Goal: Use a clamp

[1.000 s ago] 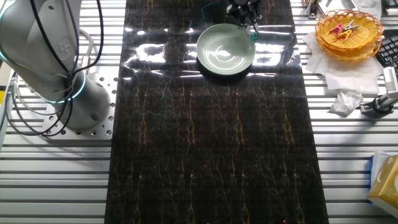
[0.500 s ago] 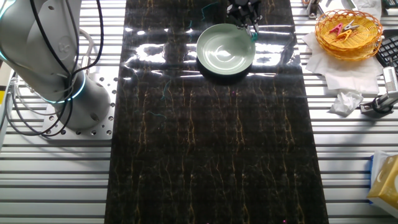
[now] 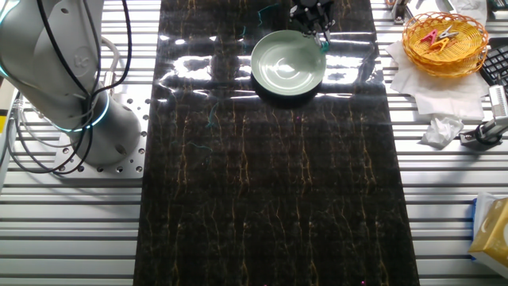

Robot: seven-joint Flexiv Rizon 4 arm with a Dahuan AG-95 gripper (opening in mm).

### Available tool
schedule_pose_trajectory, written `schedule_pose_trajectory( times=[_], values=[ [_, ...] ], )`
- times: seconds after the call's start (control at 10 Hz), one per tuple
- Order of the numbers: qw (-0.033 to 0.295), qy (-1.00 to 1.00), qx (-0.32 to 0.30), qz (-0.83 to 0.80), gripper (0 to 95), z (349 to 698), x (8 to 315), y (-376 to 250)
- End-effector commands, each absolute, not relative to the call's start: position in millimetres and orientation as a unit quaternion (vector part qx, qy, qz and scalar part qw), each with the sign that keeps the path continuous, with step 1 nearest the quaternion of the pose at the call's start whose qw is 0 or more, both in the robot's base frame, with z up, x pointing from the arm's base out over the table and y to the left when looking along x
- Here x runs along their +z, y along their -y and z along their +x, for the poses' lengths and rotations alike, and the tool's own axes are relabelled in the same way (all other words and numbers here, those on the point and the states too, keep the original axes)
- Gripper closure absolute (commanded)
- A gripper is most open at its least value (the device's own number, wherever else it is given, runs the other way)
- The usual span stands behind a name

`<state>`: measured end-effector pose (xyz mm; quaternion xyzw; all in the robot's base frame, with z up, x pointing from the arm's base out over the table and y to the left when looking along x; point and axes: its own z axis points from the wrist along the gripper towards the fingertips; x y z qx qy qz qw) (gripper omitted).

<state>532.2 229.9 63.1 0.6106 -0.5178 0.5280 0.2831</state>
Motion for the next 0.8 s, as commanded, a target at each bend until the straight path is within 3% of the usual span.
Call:
schedule_pose_trajectory(
  times=[0.1, 0.7, 0.8],
  values=[
    [0.282, 0.520, 0.528, 0.609, 95.0, 535.4, 51.2, -222.4],
    [0.276, 0.527, 0.530, 0.605, 95.0, 535.4, 51.2, -222.4],
    [0.276, 0.527, 0.531, 0.604, 76.0, 535.4, 51.2, -222.5]
  ],
)
